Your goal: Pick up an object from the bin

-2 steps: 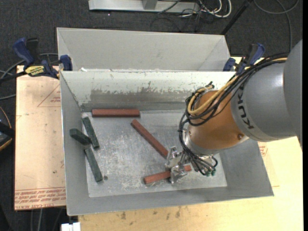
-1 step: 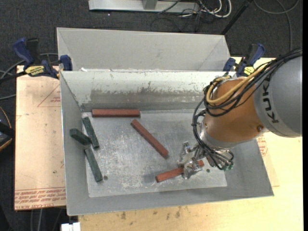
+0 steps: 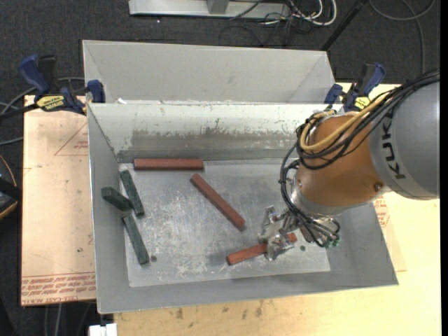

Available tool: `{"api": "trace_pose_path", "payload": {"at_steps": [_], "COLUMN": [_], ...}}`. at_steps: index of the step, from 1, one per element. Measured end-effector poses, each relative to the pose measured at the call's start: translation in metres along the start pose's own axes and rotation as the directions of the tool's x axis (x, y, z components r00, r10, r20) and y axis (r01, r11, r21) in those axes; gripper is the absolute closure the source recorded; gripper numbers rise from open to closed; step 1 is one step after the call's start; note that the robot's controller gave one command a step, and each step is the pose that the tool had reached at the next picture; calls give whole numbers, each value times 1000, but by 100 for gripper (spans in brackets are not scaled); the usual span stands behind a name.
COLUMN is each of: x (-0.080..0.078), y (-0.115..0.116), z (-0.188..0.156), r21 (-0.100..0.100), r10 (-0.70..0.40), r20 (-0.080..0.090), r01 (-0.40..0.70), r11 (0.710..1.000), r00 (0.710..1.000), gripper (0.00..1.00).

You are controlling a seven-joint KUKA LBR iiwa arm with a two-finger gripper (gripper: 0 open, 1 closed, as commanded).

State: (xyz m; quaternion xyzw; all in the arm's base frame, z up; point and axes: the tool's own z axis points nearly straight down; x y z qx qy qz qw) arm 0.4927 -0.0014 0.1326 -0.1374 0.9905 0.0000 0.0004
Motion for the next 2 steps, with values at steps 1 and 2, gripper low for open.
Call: {"api": "trace_pose_path", "payload": {"at_steps": [1, 2], "x": [-5, -2], "y": [11, 10], "z": [-52, -102], "r21": [-2, -1], "r10": [-23, -4], "r20": [-6, 2], "r01": [23, 4], "r11": [1000, 1000], "r00": [1000, 1000], "gripper": [100, 100]}}
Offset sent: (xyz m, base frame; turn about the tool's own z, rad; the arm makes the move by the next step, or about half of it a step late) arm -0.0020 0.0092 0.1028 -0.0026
